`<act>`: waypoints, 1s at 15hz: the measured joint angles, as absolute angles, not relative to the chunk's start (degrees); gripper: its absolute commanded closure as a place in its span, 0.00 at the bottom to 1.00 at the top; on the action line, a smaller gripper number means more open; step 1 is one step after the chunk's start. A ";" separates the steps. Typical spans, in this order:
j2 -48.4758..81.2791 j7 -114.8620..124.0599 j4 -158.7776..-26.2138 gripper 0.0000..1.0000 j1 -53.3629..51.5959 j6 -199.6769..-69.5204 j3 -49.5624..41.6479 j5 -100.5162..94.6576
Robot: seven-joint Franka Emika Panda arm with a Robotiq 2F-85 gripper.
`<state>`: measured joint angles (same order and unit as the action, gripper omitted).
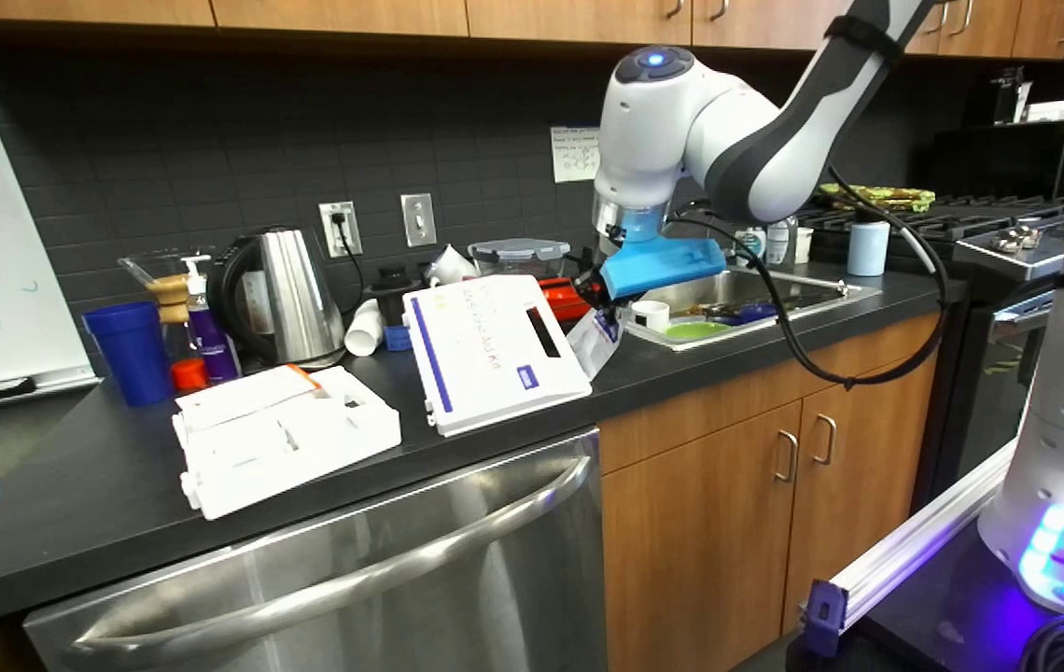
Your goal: Remove a white and blue object from the box on the left and put it on the counter
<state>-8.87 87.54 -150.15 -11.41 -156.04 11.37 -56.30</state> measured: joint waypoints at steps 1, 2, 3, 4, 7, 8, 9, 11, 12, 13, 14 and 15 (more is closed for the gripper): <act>-7.97 87.78 -149.73 0.99 -11.06 -157.17 10.97 -56.29; -7.14 88.04 -149.38 0.99 -10.70 -158.30 10.53 -56.28; -6.39 88.24 -149.06 0.99 -10.36 -159.21 10.11 -56.28; -5.79 88.33 -148.81 0.99 -10.00 -159.72 9.74 -56.28; -4.72 88.43 -148.18 0.99 -9.18 -159.90 9.09 -56.28; -4.54 88.45 -148.10 0.99 -9.01 -159.88 8.95 -56.28; -4.37 88.45 -148.05 0.99 -8.87 -159.85 8.83 -56.28; -3.91 88.45 -147.93 0.73 -8.85 -159.76 8.72 -56.29; -3.67 88.45 -147.85 0.72 -8.86 -159.75 8.72 -56.30; -3.33 88.45 -147.72 0.68 -8.87 -159.75 8.73 -56.30; -3.04 88.44 -147.64 0.62 -8.88 -159.76 8.75 -56.30; -2.74 88.42 -147.54 0.54 -8.89 -159.76 8.77 -56.32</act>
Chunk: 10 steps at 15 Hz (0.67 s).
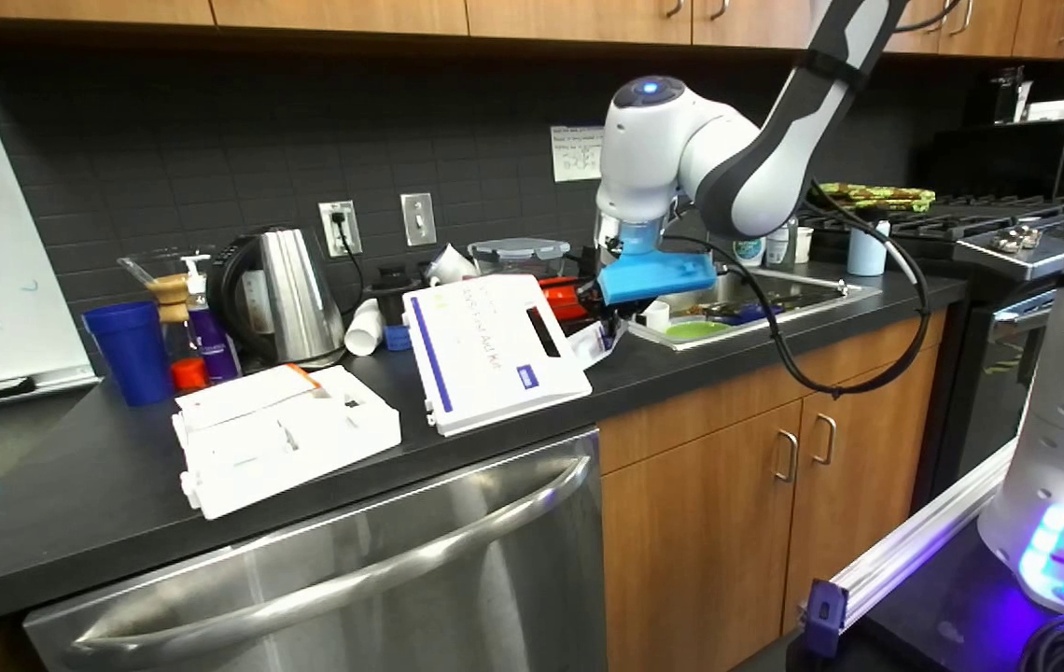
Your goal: Remove a white and blue object from the box on the left and put it on the counter
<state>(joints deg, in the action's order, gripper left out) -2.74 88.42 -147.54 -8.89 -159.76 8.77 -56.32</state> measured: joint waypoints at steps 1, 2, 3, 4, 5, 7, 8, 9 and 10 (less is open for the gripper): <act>-2.41 88.40 -147.43 0.49 -8.90 -159.76 8.79 -56.39; -2.17 88.39 -147.36 0.42 -8.92 -159.76 8.84 -56.51; -1.90 88.38 -147.25 0.35 -8.94 -159.76 8.89 -56.68; -1.63 88.38 -147.12 0.29 -8.96 -159.75 8.93 -57.01; -1.41 88.38 -147.02 0.21 -8.97 -159.75 8.97 -57.29; -0.95 88.36 -146.85 0.08 -9.04 -159.73 9.08 -57.66; -0.81 88.36 -146.83 0.01 -9.07 -159.66 9.12 -57.96; -0.72 88.36 -146.81 0.00 -9.13 -159.54 9.16 -58.27; -0.66 88.36 -146.81 0.00 -9.17 -159.48 9.23 -58.39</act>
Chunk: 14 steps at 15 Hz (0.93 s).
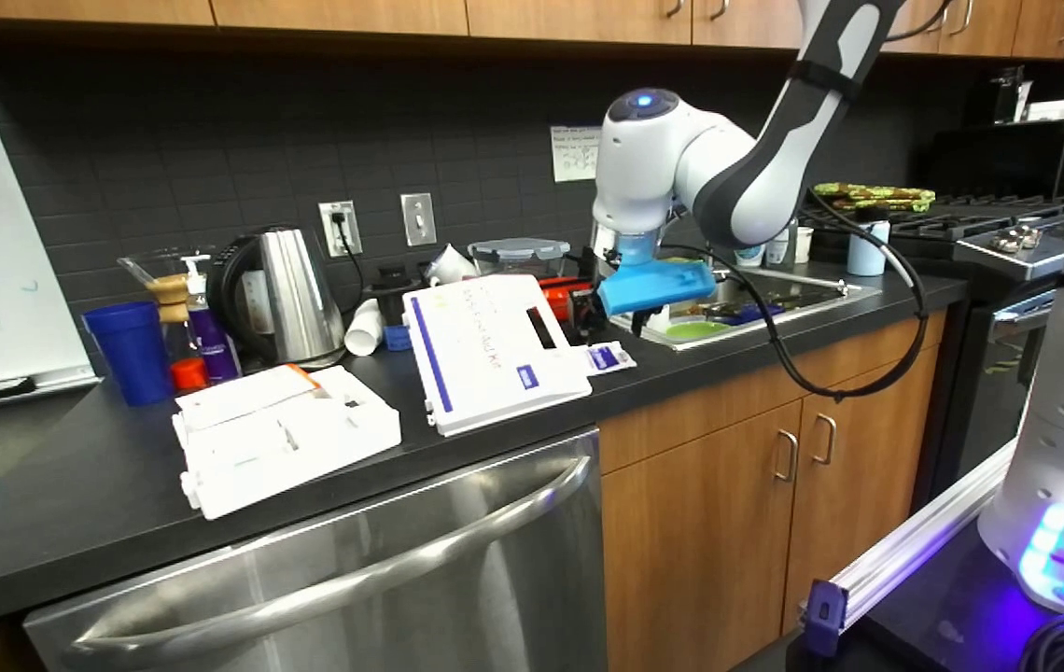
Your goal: Remove a white and blue object from the box on the left and put it on the counter
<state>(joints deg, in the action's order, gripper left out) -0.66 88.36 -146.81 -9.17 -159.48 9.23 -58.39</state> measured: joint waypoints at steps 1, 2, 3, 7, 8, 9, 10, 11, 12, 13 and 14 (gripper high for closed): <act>-0.66 88.28 -146.81 0.00 -9.20 -159.49 9.32 -58.39; -0.66 87.93 -146.83 0.00 -9.25 -159.58 9.40 -58.39; -0.73 87.26 -146.92 0.00 -9.27 -159.81 9.42 -58.28; -3.57 80.55 -149.47 0.00 -8.97 -162.63 8.72 -54.07; -5.00 77.86 -150.62 0.00 -8.96 -162.77 8.40 -51.83; -6.55 75.20 -151.81 0.00 -8.97 -162.77 8.06 -49.57; -8.21 72.52 -152.99 0.00 -9.05 -162.77 7.72 -47.41; -10.01 69.73 -154.14 0.00 -9.30 -162.77 7.34 -45.23; -11.67 66.41 -155.21 0.00 -9.93 -163.15 6.91 -42.99; -13.25 62.03 -156.31 0.00 -11.14 -164.23 6.31 -40.42; -14.81 57.18 -157.47 0.00 -13.26 -165.20 5.58 -37.20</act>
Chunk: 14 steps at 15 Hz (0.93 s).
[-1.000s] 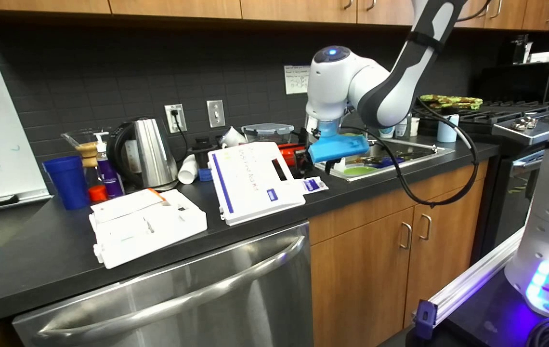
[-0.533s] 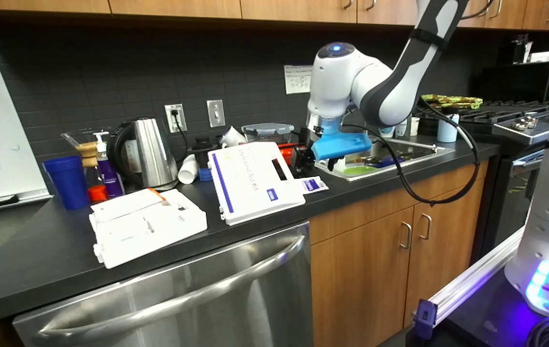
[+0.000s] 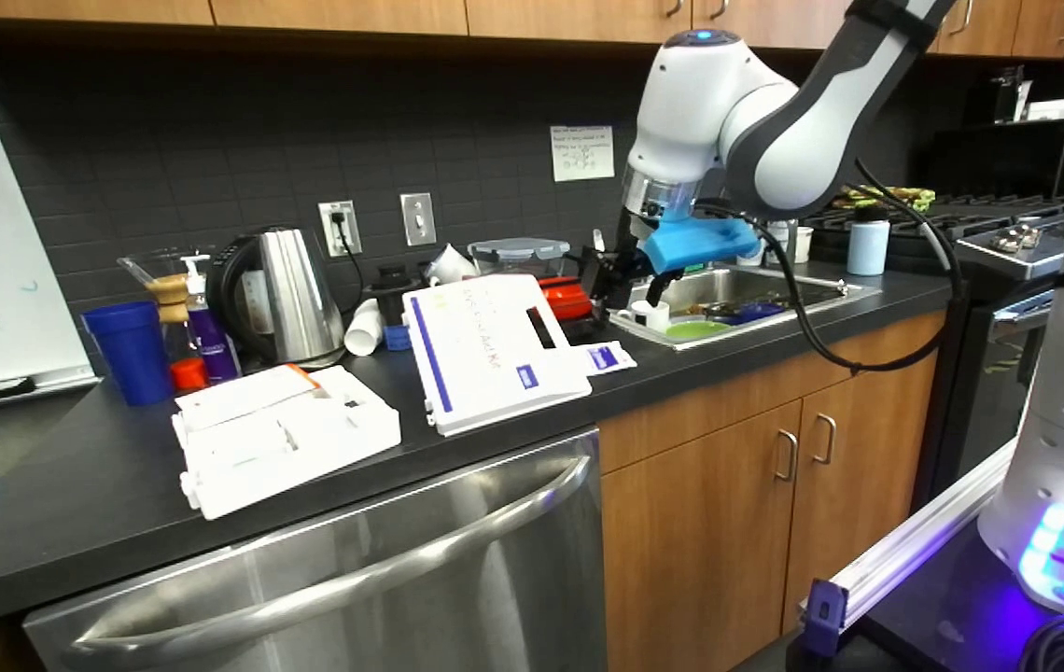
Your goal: Remove a white and blue object from the box on the left and put it on the counter
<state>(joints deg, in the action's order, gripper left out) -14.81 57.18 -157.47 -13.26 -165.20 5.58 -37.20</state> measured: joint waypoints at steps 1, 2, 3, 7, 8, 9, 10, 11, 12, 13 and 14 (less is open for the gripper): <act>-16.12 53.02 -158.35 0.00 -15.78 -165.42 4.87 -34.17; -17.33 49.16 -159.07 0.00 -18.73 -165.33 4.21 -31.22; -18.27 45.80 -159.25 0.00 -22.00 -164.97 3.46 -28.70; -21.03 34.41 -158.64 0.00 -35.00 -162.75 -0.33 -20.67; -21.55 33.60 -158.65 0.00 -36.31 -162.39 -0.79 -20.21; -21.85 33.13 -158.65 0.00 -36.76 -162.18 -1.06 -20.15; -21.97 32.85 -158.66 0.00 -36.81 -162.07 -1.25 -20.15; -22.00 32.54 -158.66 0.00 -36.81 -162.03 -1.48 -20.15; -21.99 32.30 -158.66 0.00 -36.81 -162.02 -1.62 -20.15; -21.99 32.17 -158.66 0.00 -36.81 -162.01 -1.67 -20.15; -21.99 32.13 -158.66 0.00 -36.81 -162.00 -1.68 -20.15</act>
